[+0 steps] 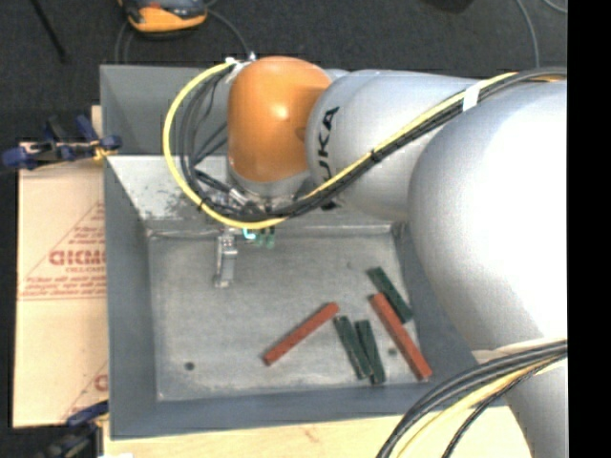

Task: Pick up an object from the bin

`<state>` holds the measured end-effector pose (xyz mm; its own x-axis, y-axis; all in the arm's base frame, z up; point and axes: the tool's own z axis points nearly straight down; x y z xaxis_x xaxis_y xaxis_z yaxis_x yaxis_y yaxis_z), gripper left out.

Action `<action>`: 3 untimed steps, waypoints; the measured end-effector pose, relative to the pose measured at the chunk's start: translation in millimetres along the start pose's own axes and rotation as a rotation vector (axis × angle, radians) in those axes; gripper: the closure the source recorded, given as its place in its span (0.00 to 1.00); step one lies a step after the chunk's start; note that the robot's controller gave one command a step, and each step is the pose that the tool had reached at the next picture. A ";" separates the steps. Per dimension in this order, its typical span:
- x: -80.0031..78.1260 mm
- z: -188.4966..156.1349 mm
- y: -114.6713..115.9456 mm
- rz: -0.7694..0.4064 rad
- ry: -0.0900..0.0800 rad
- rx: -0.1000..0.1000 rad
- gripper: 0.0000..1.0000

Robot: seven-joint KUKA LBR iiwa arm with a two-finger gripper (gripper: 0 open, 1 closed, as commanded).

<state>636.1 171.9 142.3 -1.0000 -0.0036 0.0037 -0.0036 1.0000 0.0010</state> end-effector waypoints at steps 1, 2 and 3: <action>-1.3 -4.5 -0.8 0.002 -0.006 0.000 0.00; -2.9 -14.1 -20.6 -0.172 -0.007 0.000 0.00; 0.0 -23.0 -67.4 -0.315 -0.007 0.002 0.00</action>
Offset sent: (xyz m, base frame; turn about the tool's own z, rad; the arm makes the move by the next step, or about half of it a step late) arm 0.0068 -0.0572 0.0276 -0.3791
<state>636.4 104.4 165.3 -0.9498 -0.3128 -0.0037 -0.3128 0.9498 -0.0007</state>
